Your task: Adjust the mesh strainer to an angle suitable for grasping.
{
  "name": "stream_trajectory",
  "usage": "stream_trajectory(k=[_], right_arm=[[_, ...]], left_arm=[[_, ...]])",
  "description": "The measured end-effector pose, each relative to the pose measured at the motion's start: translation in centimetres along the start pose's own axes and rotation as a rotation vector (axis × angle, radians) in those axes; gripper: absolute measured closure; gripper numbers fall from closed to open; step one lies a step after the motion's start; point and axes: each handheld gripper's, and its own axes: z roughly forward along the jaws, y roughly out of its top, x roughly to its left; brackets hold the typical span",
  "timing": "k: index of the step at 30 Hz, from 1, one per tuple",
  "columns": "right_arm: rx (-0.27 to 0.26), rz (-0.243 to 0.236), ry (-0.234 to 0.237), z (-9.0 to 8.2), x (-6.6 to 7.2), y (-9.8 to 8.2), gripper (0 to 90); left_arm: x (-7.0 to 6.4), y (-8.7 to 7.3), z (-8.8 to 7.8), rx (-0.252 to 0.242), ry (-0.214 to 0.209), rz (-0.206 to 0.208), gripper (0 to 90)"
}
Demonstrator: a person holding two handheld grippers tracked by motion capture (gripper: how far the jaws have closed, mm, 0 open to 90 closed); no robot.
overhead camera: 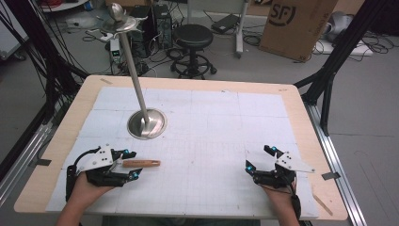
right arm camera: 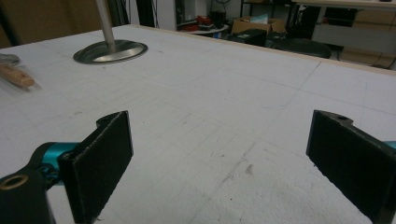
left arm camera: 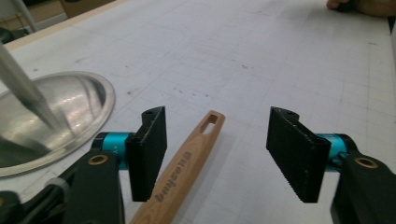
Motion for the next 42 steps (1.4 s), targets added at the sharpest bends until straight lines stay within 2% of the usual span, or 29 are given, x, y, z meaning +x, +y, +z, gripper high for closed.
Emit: stream_trajectory(k=[8,13,17,22,28,30,34,38,42], right_arm=[[-0.002,0.000,0.001,0.0,0.0,0.0,5.7],[-0.002,0.004,0.000,0.0,-0.1,0.0,5.7],[-0.002,0.006,-0.001,0.0,-0.1,0.0,5.7],[-0.002,0.003,-0.003,0.0,-0.1,0.0,5.7],[-0.004,0.004,-0.002,0.0,0.0,0.0,5.7],[-0.003,0.004,-0.002,0.0,-0.1,0.0,5.7],[-0.002,0.005,-0.002,0.0,-0.1,0.0,5.7],[-0.003,0.006,-0.003,0.0,-0.1,0.0,5.7],[-0.003,0.004,-0.003,0.0,-0.1,0.0,5.7]], left_arm=[[0.6,0.4,-1.2,-0.009,0.043,0.022,32.1],[1.2,0.4,-1.7,0.028,0.060,0.031,29.0],[1.6,0.5,-1.4,0.097,0.072,0.055,28.5],[2.2,0.6,-0.4,0.166,0.045,0.058,28.4],[2.6,0.4,1.2,0.324,0.056,0.096,29.5],[2.5,0.7,1.5,0.363,0.046,0.122,31.1],[2.6,0.9,2.0,0.438,0.032,0.141,35.3],[2.9,0.9,2.2,0.518,0.033,0.146,40.8],[3.4,0.8,2.2,0.573,0.042,0.149,45.2]])
